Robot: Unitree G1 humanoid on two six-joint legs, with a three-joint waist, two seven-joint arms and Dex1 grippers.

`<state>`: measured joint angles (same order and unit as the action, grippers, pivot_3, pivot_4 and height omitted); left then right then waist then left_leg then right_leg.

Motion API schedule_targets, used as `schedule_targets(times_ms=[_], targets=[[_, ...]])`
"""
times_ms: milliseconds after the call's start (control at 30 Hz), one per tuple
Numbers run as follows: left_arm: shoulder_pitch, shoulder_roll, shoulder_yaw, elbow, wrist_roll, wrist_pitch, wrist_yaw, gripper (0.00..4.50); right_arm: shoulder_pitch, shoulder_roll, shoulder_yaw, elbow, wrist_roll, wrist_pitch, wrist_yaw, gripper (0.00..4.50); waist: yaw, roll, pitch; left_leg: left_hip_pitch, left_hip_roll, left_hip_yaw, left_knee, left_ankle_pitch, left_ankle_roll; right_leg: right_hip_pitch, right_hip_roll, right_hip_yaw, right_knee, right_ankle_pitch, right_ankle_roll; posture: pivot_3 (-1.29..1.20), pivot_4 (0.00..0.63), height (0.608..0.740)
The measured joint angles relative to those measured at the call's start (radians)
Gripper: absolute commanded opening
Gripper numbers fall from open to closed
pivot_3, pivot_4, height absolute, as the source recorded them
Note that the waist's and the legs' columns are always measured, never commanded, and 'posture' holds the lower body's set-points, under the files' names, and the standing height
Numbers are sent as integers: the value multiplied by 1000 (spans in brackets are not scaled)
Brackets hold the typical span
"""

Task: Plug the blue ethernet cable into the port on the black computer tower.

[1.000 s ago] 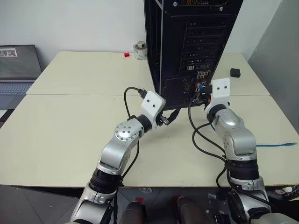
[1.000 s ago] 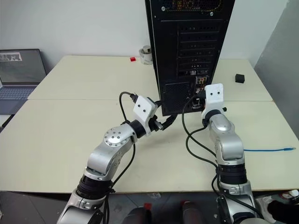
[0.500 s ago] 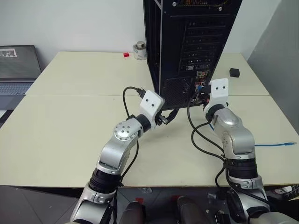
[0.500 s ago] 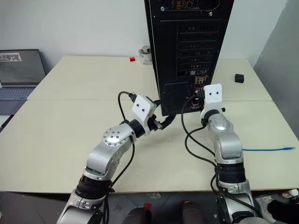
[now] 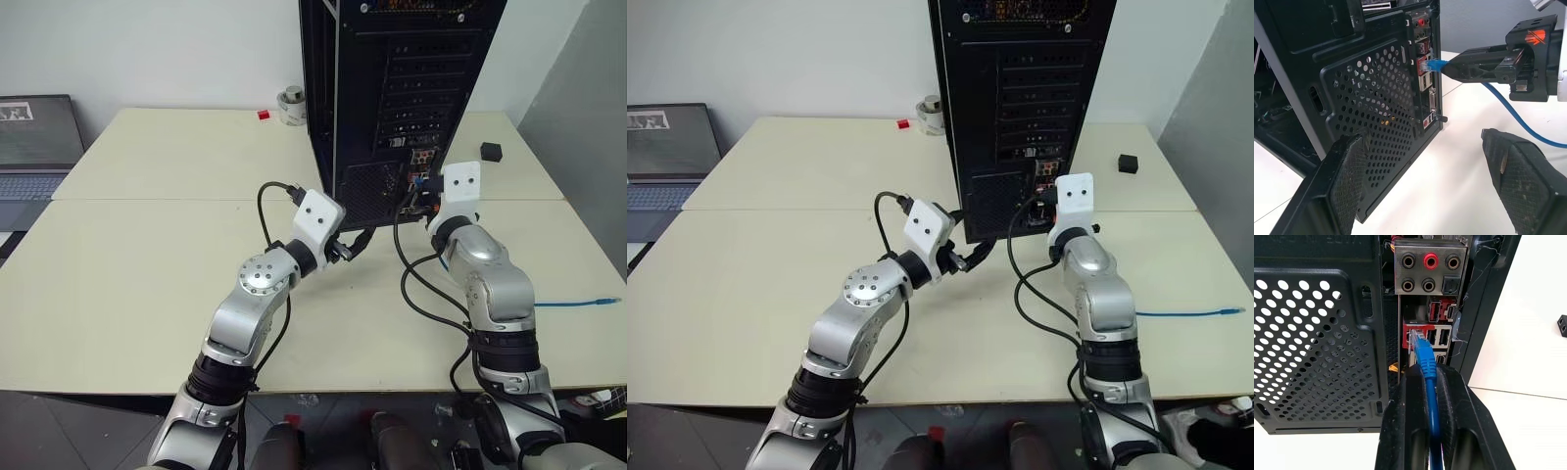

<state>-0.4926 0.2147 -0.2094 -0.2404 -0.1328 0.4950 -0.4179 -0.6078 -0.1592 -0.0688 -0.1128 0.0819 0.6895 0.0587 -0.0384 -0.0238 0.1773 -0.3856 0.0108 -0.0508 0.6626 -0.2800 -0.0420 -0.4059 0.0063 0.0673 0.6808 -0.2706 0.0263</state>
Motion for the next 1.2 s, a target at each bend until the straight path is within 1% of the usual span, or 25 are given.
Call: schedule_targets(times_ms=[533,1200], targets=[[-14,1,0,-4,1,10,-7,3841,-35,62,-10,-4,0,56,-57,0,-4,0,0,0,0,0,0,0,0,0,0,0,0,0,0,0,150,740],[-21,1,-7,-4,2,26,-8,3841,-81,73,-8,71,-3,28,-64,0,-20,0,0,1,1,1,0,0,0,-1,1,1,1,0,0,0,150,740]])
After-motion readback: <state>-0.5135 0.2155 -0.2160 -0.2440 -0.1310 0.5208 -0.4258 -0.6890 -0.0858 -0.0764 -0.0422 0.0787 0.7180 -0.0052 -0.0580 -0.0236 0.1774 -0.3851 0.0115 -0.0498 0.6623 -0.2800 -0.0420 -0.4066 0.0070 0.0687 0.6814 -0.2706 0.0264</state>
